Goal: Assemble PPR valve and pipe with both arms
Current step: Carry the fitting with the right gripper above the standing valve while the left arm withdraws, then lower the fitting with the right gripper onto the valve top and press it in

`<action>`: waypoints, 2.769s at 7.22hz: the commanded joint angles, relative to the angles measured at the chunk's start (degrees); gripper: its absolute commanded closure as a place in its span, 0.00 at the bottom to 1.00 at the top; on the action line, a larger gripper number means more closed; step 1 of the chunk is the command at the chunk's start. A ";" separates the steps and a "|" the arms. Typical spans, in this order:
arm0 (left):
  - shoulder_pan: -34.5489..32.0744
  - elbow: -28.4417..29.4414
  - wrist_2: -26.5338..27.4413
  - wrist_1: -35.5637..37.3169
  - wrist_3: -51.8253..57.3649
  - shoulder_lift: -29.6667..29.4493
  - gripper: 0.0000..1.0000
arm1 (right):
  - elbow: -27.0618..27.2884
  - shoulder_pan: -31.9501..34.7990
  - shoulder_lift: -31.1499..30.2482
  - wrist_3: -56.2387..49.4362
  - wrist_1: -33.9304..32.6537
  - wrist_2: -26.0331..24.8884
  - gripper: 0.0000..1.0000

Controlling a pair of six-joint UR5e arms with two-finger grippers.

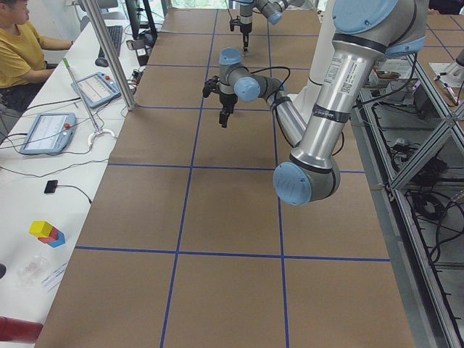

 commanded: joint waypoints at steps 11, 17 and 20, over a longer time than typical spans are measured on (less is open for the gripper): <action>-46.59 28.90 -14.90 4.67 79.27 10.18 0.00 | -0.57 -8.48 48.61 29.79 -38.47 -2.19 1.00; -50.32 35.03 -18.27 -9.46 76.06 14.86 0.00 | -22.36 -13.15 67.51 35.96 -41.10 -7.38 1.00; -50.32 35.03 -18.27 -9.46 75.97 15.21 0.00 | -24.68 -13.24 68.06 35.87 -42.77 -7.29 1.00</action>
